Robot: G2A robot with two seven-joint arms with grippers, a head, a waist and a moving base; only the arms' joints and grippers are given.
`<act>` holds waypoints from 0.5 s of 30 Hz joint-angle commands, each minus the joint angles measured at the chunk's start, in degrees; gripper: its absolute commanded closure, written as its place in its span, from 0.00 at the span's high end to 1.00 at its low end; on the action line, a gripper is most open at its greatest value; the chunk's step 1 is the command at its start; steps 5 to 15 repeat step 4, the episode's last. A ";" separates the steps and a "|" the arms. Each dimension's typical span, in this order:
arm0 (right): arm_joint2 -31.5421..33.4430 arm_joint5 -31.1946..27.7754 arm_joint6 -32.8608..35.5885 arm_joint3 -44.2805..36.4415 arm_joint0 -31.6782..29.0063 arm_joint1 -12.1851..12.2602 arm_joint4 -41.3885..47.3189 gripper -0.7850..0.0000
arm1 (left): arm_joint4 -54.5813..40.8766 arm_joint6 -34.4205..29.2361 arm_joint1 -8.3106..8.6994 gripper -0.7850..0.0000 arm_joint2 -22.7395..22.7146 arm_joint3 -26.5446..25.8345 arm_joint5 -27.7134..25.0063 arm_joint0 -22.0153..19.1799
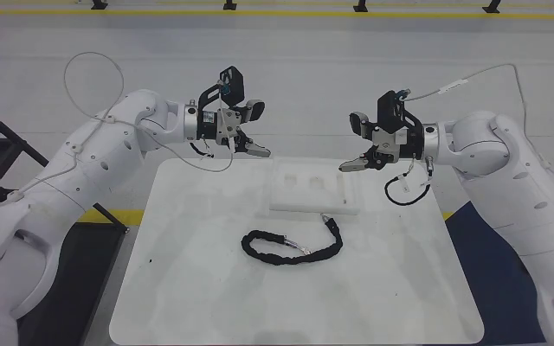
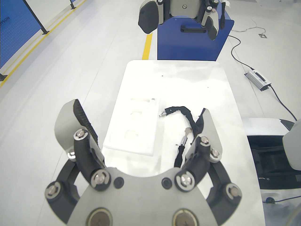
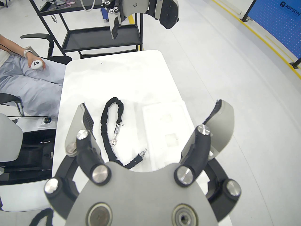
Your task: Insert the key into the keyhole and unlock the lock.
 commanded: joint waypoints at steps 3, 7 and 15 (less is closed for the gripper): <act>0.00 0.00 0.00 0.00 0.00 0.00 0.00 1.00 | 0.00 0.00 0.00 1.00 0.00 0.00 0.00 0.00; 0.00 0.00 0.00 0.00 0.00 0.00 0.00 1.00 | 0.00 0.00 0.00 1.00 0.00 0.00 0.00 0.00; 0.00 0.00 0.00 0.00 0.00 0.00 0.00 1.00 | 0.00 0.00 0.00 1.00 0.00 0.00 0.00 0.00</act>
